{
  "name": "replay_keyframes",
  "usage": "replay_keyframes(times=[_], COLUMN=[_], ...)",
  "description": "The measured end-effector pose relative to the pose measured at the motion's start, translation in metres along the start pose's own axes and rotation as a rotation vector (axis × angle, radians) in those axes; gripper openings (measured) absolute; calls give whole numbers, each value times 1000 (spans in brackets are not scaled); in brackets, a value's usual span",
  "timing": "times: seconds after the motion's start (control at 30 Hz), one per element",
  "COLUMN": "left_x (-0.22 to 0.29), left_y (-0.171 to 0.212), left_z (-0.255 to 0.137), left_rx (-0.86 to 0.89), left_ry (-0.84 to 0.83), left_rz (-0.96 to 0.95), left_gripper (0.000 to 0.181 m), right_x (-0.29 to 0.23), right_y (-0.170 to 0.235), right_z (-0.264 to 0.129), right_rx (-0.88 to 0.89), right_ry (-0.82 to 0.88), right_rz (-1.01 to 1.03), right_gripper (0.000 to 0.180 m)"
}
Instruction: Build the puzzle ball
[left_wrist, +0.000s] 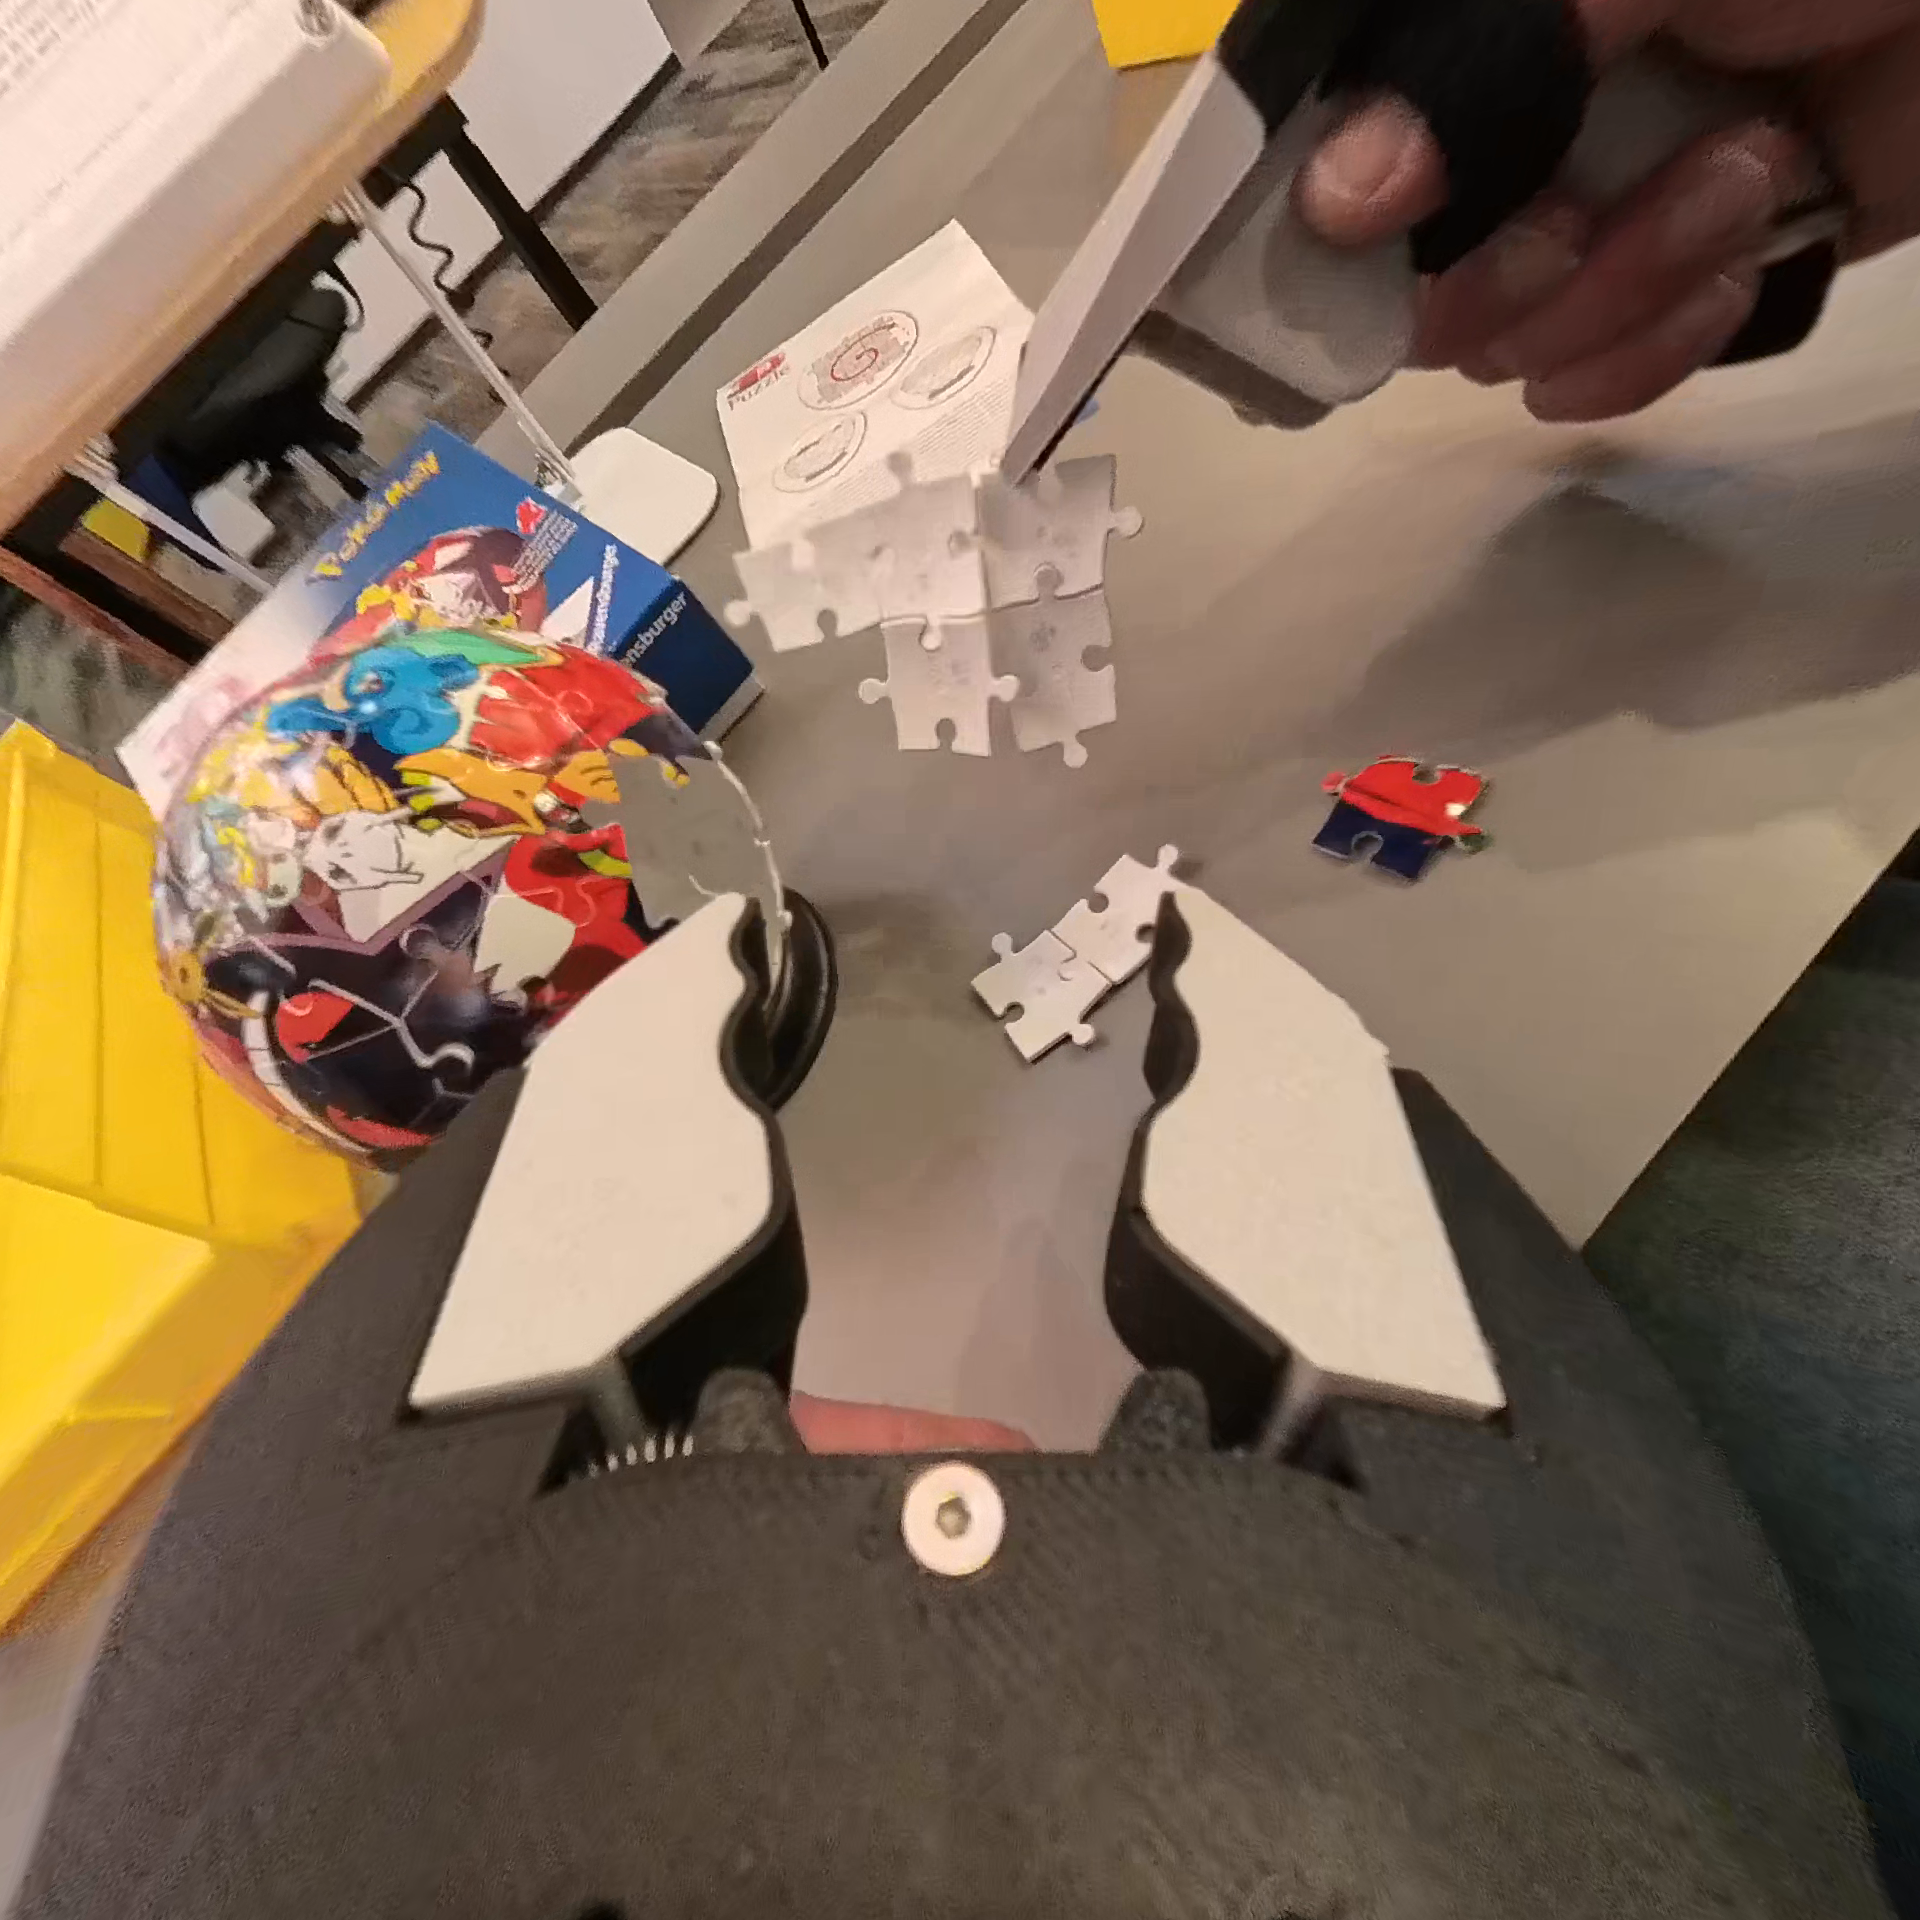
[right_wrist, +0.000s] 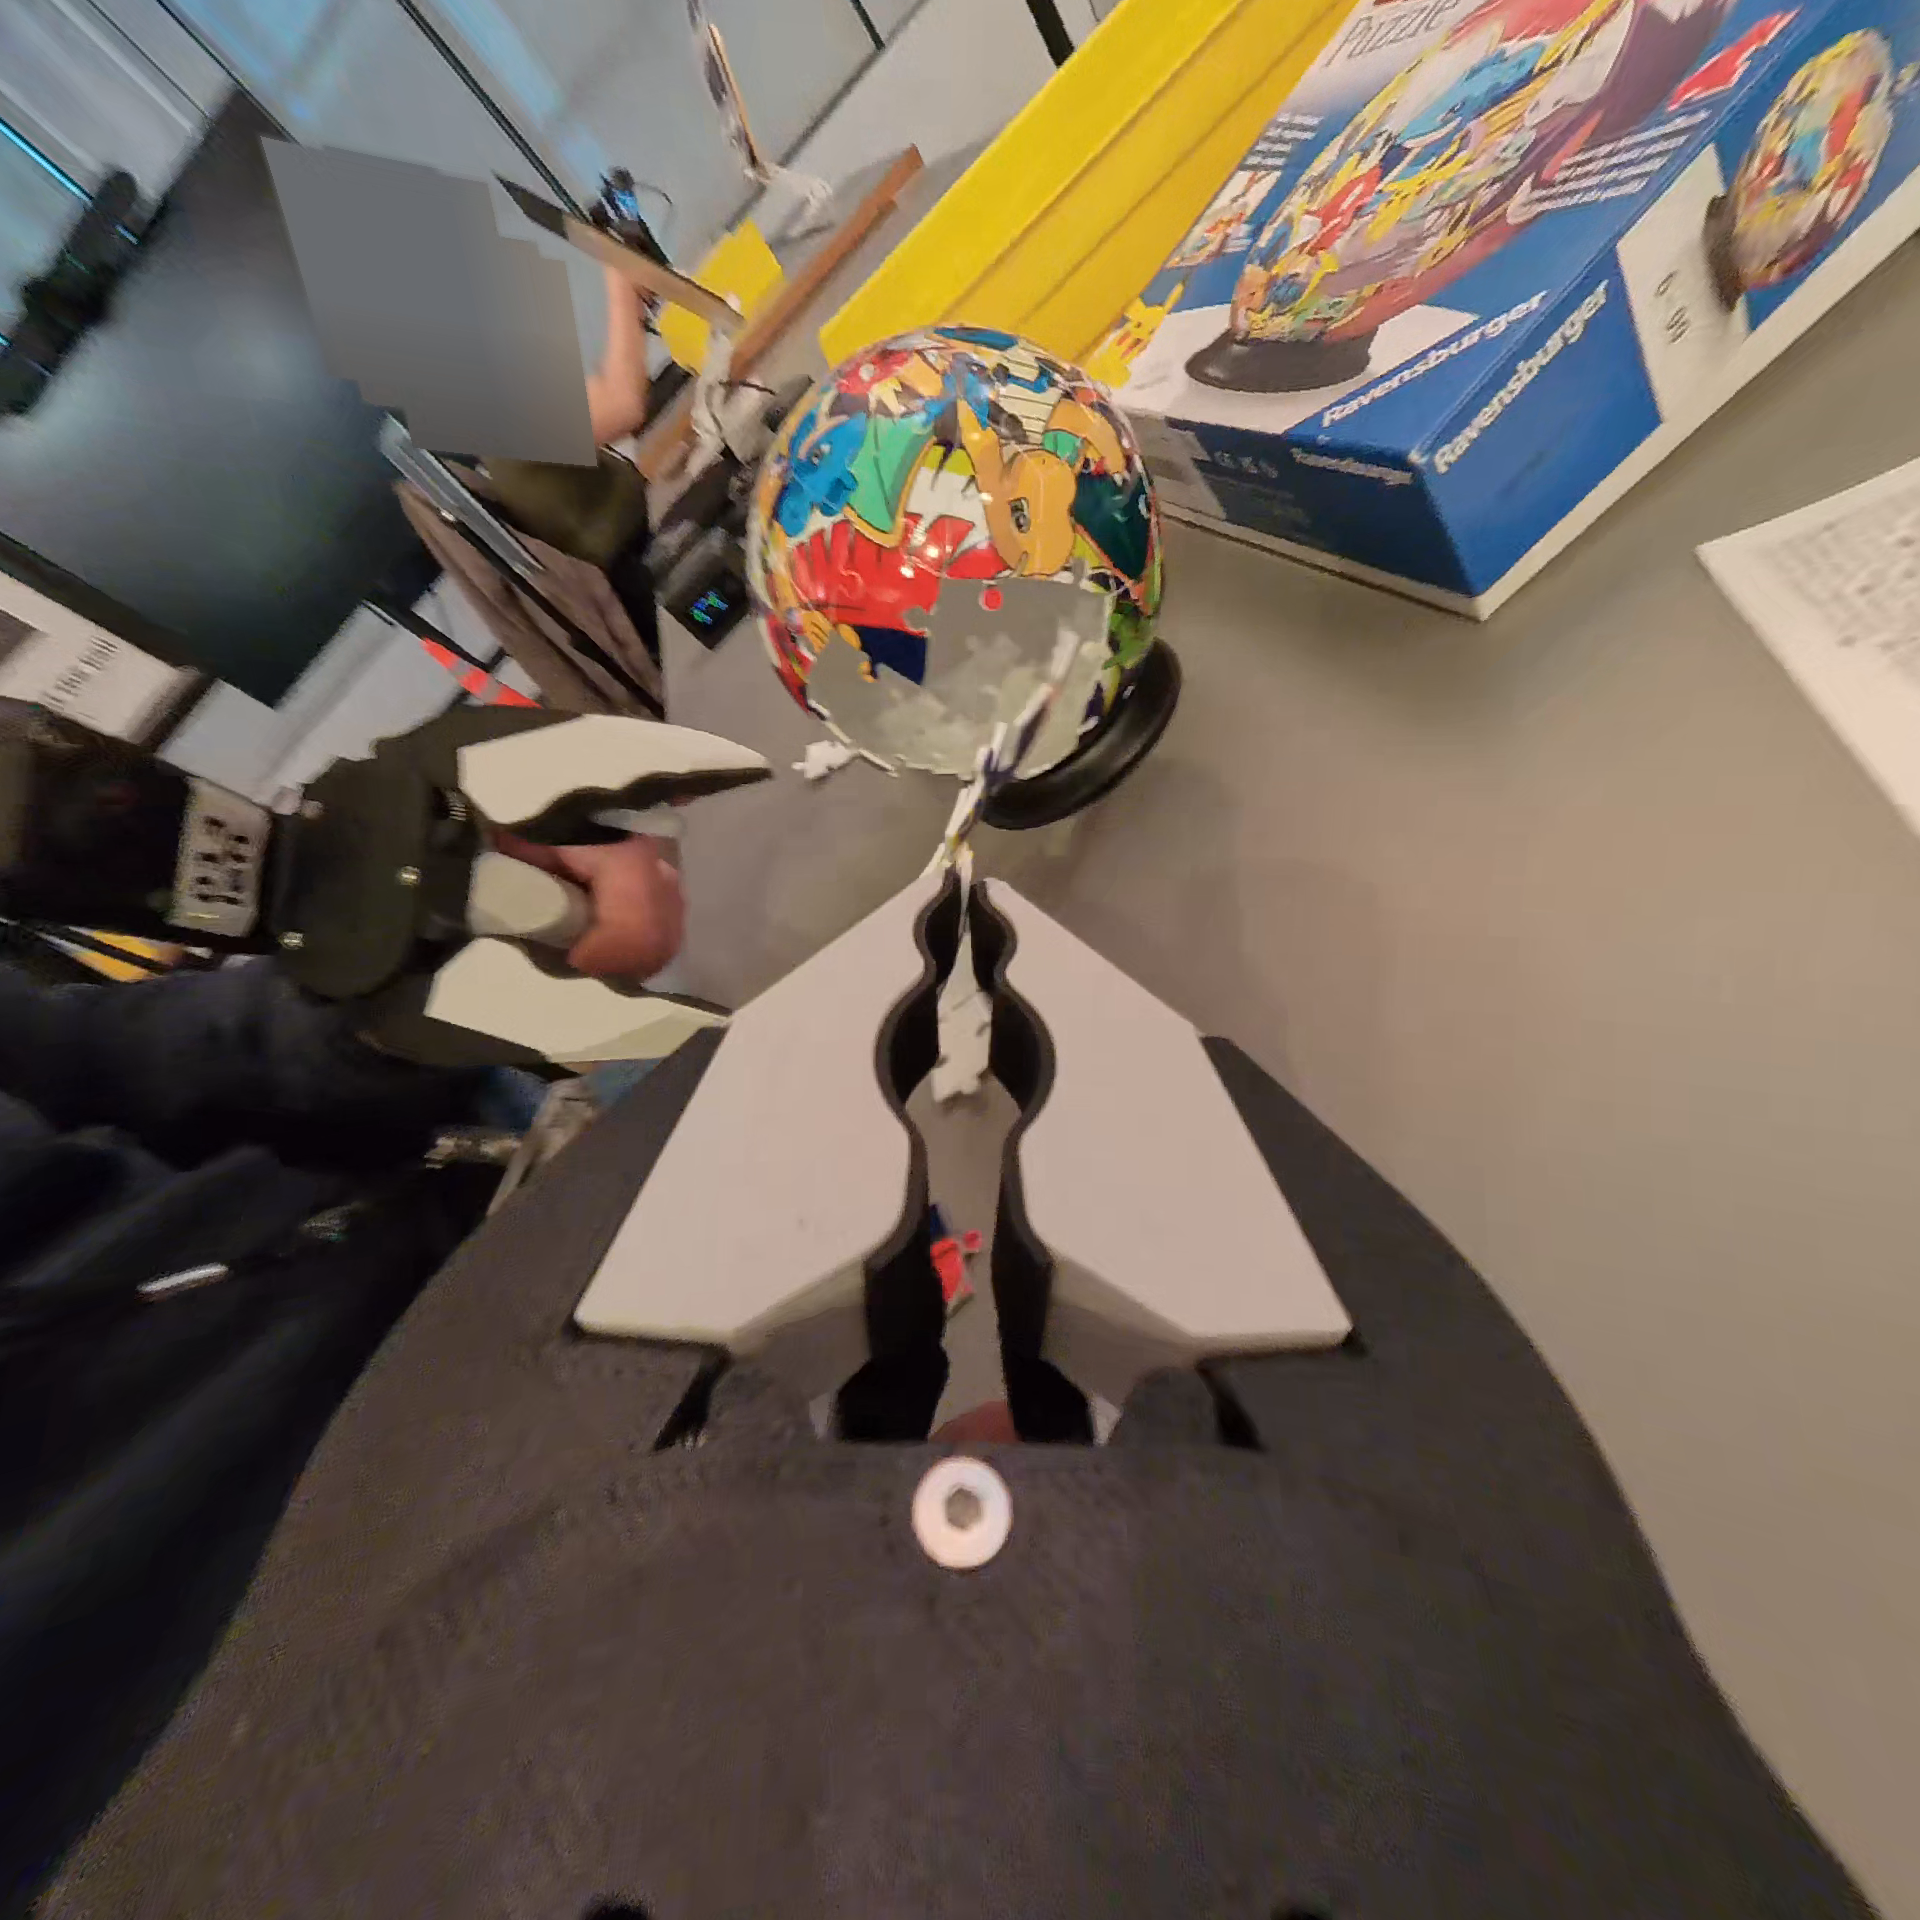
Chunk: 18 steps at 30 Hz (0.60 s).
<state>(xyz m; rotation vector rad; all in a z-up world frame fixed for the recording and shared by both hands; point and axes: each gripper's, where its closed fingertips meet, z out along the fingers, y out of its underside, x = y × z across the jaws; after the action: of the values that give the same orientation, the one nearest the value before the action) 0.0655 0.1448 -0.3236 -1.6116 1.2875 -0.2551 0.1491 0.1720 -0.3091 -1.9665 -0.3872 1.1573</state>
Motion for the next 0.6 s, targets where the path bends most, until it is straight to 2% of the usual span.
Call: replay_keyframes(times=[0.23,0.47,0.6], left_x=[18,30,30], left_y=[0,-18,-39], left_z=[7,12,10], left_rx=[-42,59,179], left_ry=[128,378,524], left_rz=[-164,-600,-764], left_gripper=[69,68,66], right_x=[-10,-31,-46], right_y=[8,6,4], right_z=[-5,-13,-17], right_rx=[25,52,60], right_ry=[-53,-129,-179], right_rz=[59,-28,-124], right_gripper=[0,0,0])
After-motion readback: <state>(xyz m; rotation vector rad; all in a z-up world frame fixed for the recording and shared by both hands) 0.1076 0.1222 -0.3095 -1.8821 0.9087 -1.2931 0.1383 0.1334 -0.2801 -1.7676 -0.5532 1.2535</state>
